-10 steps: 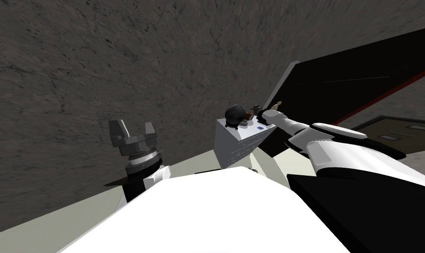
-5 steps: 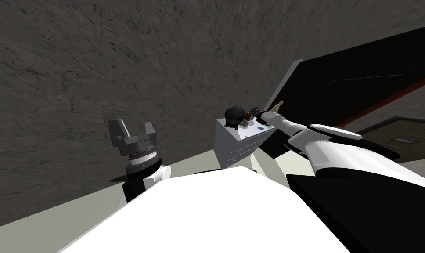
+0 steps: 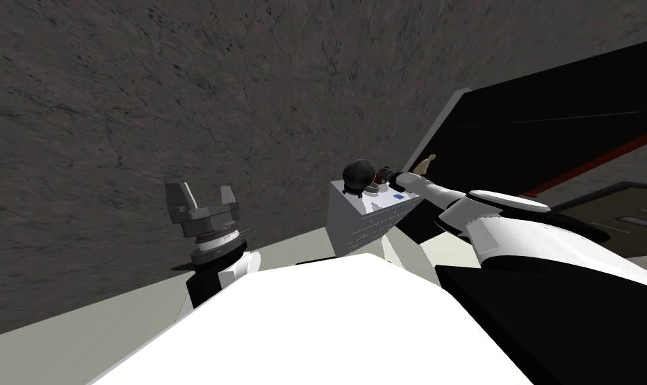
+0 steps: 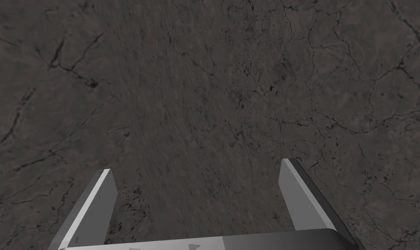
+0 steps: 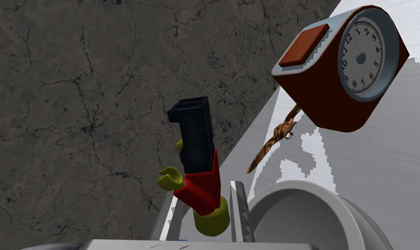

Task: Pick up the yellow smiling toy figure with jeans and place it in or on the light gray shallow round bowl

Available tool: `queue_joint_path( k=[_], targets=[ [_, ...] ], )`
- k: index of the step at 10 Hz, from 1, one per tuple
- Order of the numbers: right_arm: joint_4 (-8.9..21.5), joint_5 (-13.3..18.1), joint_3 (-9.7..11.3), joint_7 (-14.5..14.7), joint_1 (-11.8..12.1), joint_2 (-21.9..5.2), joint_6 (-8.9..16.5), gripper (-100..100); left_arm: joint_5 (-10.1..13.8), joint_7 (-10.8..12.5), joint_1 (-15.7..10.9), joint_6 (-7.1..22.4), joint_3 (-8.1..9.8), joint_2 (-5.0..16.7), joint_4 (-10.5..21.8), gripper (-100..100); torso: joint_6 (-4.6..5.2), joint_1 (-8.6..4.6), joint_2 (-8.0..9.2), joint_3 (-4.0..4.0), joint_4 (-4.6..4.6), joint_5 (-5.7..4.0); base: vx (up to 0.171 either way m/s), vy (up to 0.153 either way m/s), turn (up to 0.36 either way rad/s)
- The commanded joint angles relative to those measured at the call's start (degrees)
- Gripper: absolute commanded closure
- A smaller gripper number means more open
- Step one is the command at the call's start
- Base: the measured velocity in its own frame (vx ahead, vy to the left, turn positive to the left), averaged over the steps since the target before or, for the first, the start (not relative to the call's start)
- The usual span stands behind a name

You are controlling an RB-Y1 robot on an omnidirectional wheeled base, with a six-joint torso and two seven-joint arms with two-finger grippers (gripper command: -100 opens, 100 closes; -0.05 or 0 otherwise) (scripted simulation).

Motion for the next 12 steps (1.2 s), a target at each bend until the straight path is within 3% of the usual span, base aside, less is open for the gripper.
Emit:
queue_joint_path(
  k=[1,5,6,10,11,12],
  targets=[
    [0.0,1.5,1.2,1.8,0.6,0.1,-1.7,100,0.0,0.0,0.0,0.0,0.0,0.0,0.0,0,0.0,0.0,0.0,0.0,0.0,0.0,-0.012,-0.036,0.074],
    [0.4,2.5,1.1,3.8,1.3,0.6,-3.1,100,0.0,0.0,0.0,0.0,0.0,0.0,0.0,0,0.04,-0.04,0.04,0.04,0.04,-0.05,-0.006,-0.023,0.029],
    [0.4,2.5,1.2,3.7,1.3,0.6,-3.0,-100,0.0,0.0,0.0,0.0,0.0,0.0,0.0,0,0.01,-0.01,0.07,0.07,0.07,-0.06,0.0,0.0,0.0],
    [0.4,2.5,1.2,3.7,1.3,0.6,-3.0,-100,0.0,0.0,0.0,0.0,0.0,0.0,0.0,0,0.01,0.02,0.1,0.09,0.08,-0.05,0.0,0.0,0.0],
    [0.4,2.5,1.2,3.7,1.3,0.6,-3.0,0,0.0,0.0,0.0,0.0,0.0,0.0,0.0,0,0.01,0.02,0.1,0.09,0.08,-0.05,0.0,0.0,0.0],
    [0.4,2.2,1.3,3.4,0.2,-1.0,-4.8,-100,0.0,0.0,0.0,0.0,0.0,0.0,0.0,0,0.01,0.02,0.1,0.09,0.08,-0.05,0.007,0.012,-0.015]
  ],
)
